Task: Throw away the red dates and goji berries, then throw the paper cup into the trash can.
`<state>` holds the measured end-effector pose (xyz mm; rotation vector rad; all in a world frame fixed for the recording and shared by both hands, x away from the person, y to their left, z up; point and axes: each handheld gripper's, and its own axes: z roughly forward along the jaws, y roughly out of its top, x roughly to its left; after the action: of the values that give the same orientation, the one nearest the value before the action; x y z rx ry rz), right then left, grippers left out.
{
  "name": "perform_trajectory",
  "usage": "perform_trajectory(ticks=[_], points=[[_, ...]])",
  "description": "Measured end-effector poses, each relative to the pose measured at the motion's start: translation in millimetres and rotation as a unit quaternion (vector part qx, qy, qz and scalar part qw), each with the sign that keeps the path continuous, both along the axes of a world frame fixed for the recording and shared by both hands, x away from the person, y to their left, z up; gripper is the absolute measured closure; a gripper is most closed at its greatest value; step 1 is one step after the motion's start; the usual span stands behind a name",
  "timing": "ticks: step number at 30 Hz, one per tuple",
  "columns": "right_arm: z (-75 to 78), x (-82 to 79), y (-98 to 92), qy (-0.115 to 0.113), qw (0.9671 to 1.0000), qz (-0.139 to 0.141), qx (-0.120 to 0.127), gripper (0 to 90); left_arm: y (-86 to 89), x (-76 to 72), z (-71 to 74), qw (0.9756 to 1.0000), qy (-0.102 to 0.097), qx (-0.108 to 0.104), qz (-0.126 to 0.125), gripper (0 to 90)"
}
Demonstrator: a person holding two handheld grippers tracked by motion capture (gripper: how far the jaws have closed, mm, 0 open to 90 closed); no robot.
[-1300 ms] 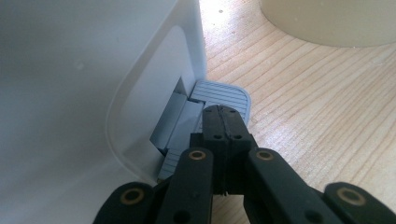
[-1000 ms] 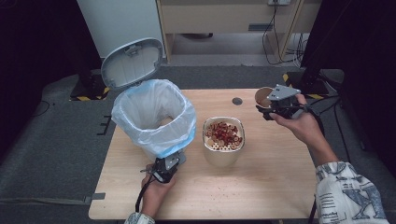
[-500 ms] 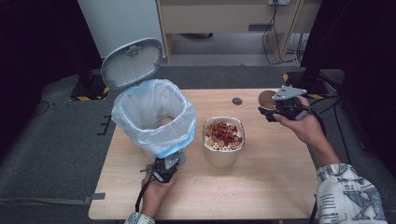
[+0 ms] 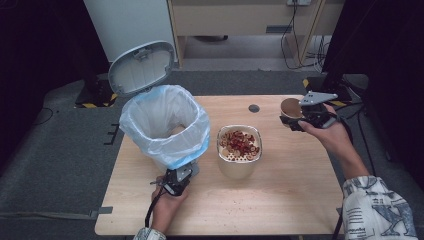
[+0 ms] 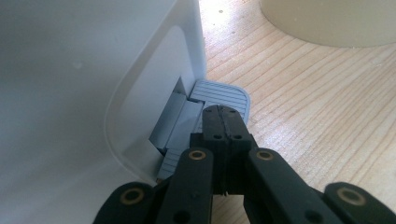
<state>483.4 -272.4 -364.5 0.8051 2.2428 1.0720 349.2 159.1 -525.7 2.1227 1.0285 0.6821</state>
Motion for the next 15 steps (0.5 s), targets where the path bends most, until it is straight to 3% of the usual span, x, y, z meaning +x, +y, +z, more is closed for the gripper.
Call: perform_trajectory(ticks=[7, 15], points=[[0.3, 0.1, -5.6, 0.015, 0.9995, 0.0, 0.028, 31.2, -0.2, -0.1, 0.0, 1.0, 0.0, 0.001, 0.0, 89.4], [0.5, 1.7, -12.0, 0.065, 0.9954, 0.01, 0.07, 31.2, -0.2, -0.1, 0.0, 1.0, 0.0, 0.001, 0.0, 89.4]])
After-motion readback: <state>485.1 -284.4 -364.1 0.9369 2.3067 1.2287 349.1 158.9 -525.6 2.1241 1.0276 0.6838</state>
